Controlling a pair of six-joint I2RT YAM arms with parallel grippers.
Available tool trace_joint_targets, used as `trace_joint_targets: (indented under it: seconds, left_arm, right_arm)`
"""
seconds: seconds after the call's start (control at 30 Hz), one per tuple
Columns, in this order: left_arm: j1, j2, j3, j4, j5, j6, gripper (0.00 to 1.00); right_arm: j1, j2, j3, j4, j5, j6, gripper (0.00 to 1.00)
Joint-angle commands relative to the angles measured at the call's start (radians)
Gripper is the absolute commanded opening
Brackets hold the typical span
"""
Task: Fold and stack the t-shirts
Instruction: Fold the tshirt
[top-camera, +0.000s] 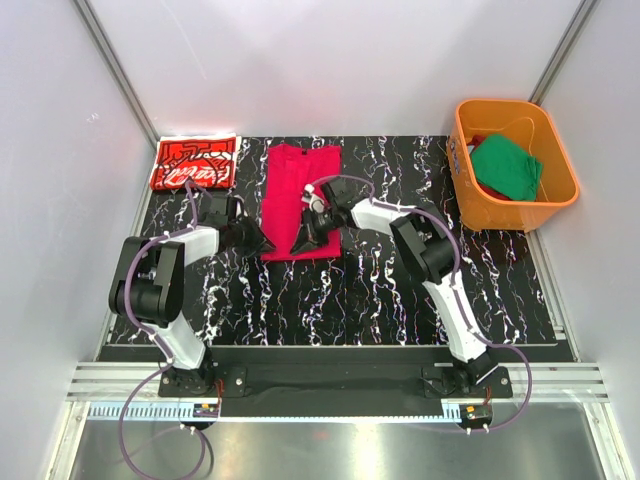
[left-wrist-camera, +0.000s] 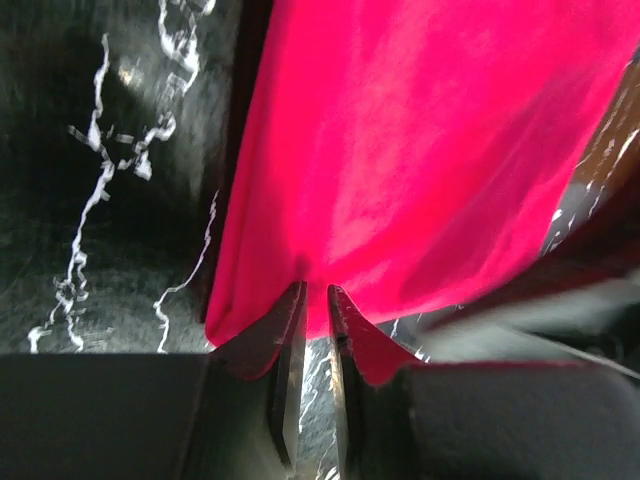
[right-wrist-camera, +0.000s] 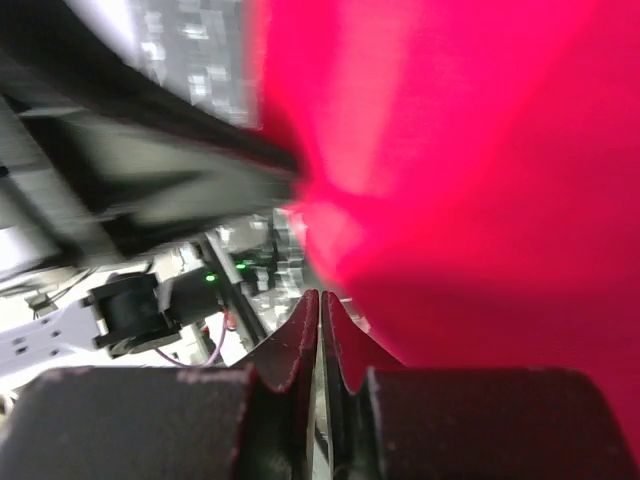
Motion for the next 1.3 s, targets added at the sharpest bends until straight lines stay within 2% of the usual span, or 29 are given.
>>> trace_joint_targets:
  seconds: [0.0, 0.2, 0.63, 0.83, 0.93, 1.03, 1.1, 1.17, 1.2, 1.23, 1.27]
  left_arm:
    - [-0.002, 0.013, 0.002, 0.106, -0.033, -0.014, 0.18]
    - [-0.002, 0.034, -0.028, 0.098, -0.061, -0.027, 0.18]
    - [-0.002, 0.039, -0.083, 0.046, -0.137, 0.000, 0.16]
    - [-0.002, -0.021, -0.106, 0.014, -0.159, 0.017, 0.17]
    - [-0.005, -0.091, -0.117, -0.024, -0.160, 0.022, 0.17]
    - [-0.014, -0.217, -0.113, -0.098, -0.159, 0.046, 0.21]
    - [-0.017, -0.292, -0.100, -0.191, -0.195, 0.066, 0.30]
    - [-0.017, -0.412, -0.087, -0.292, -0.260, 0.089, 0.39]
    - [-0.017, -0.447, -0.083, -0.323, -0.280, 0.094, 0.52]
    - [-0.017, -0.492, -0.080, -0.346, -0.292, 0.100, 0.56]
    - [-0.017, -0.507, -0.082, -0.372, -0.307, 0.100, 0.59]
  right_arm:
    - [-0.022, 0.031, 0.048, -0.014, -0.055, -0.005, 0.09]
    - [-0.029, 0.036, 0.024, -0.089, -0.006, -0.077, 0.09]
    - [-0.140, -0.136, -0.314, 0.018, 0.014, -0.109, 0.09]
    - [-0.222, -0.203, -0.456, 0.104, -0.020, -0.080, 0.10]
    - [-0.241, -0.275, -0.527, 0.107, 0.011, -0.071, 0.13]
    - [-0.241, -0.355, -0.575, 0.069, 0.045, -0.089, 0.18]
    - [-0.241, -0.422, -0.602, 0.066, 0.074, -0.092, 0.23]
    - [-0.241, -0.471, -0.628, 0.040, 0.120, -0.104, 0.34]
    - [-0.241, -0.484, -0.635, 0.035, 0.135, -0.106, 0.38]
    - [-0.241, -0.499, -0.648, 0.035, 0.161, -0.106, 0.45]
    - [-0.241, -0.504, -0.652, 0.037, 0.175, -0.104, 0.48]
